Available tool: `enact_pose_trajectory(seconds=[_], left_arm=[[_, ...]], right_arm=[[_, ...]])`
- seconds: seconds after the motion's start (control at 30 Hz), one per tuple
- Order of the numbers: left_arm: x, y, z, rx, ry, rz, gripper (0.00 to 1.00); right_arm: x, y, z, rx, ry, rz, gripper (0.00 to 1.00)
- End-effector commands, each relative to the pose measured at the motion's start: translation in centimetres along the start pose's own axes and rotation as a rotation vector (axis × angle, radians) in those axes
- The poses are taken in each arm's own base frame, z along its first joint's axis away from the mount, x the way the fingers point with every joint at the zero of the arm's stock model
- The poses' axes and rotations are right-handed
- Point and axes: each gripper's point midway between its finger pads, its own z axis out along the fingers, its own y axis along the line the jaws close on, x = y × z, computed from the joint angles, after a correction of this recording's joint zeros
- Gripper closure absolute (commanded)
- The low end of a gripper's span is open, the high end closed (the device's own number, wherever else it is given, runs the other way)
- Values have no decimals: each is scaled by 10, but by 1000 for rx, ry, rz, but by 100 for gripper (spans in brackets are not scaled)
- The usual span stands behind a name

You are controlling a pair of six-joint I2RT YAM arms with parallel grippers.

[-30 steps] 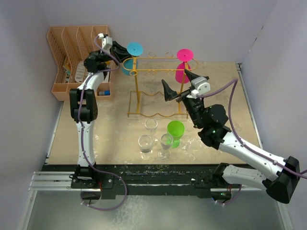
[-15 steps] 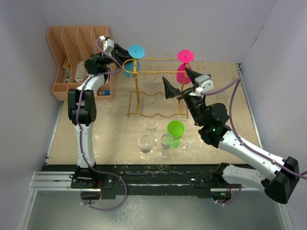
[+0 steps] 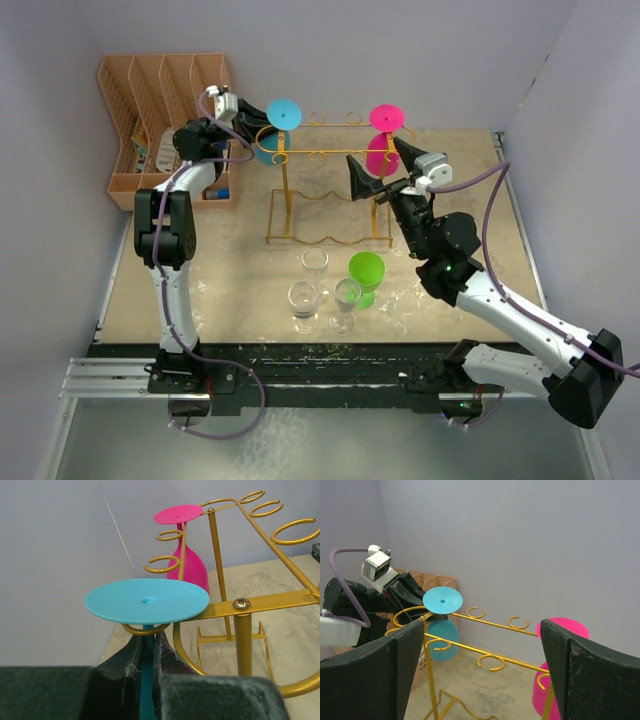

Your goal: Place the wine glass upside down on the wine glass rack

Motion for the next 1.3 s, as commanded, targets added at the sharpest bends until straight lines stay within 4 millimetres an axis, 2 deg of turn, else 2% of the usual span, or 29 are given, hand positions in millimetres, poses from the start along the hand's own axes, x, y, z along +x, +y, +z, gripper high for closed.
enact_pose_trajectory(seconds=[0.0, 0.03, 0.1, 0.3, 0.33, 0.4, 0.43, 0.47, 0.67, 0.77, 0.87, 0.93, 1.07, 1.2, 1.27], left_arm=[[-22, -12, 3, 45, -11, 178, 85], [-21, -12, 3, 43, -11, 175, 79], [-19, -11, 2, 40, -10, 165, 59], [-15, -12, 1, 46, -2, 166, 39], [-15, -12, 1, 46, -1, 167, 33], [-13, -11, -2, 41, 2, 172, 18], [-12, -10, -4, 40, 6, 177, 5], [-11, -10, -6, 38, 11, 183, 0], [2, 0, -34, 29, 71, 202, 1], [9, 7, -59, 16, 121, 190, 1], [8, 3, -81, 21, 184, 136, 1], [-5, -8, -99, 17, 236, 122, 1], [-50, -47, -122, 1, 327, 114, 1], [-86, -95, -141, -54, 414, 23, 1], [-100, -121, -149, -81, 468, -35, 1]], right_arm=[[-20, -1, 3, -1, -75, 25, 0], [-19, -1, 4, -2, -74, 23, 0], [-19, 0, 4, -5, -74, 22, 0], [-18, 0, 4, -7, -74, 17, 0], [-17, 0, 5, -7, -74, 16, 0], [-17, 0, 5, -6, -75, 15, 0], [-15, 0, 5, -6, -73, 13, 0], [-15, 0, 5, -5, -73, 12, 0], [-16, 0, 6, -3, -79, -2, 0], [-17, 0, 6, -5, -79, -9, 0], [-19, 0, 5, -12, -80, -17, 0], [-21, 0, 2, -24, -76, -30, 0], [-26, 0, -8, -53, -43, -47, 0], [-10, 28, -35, -284, 123, -135, 0], [-7, 34, -52, -356, 207, -144, 0]])
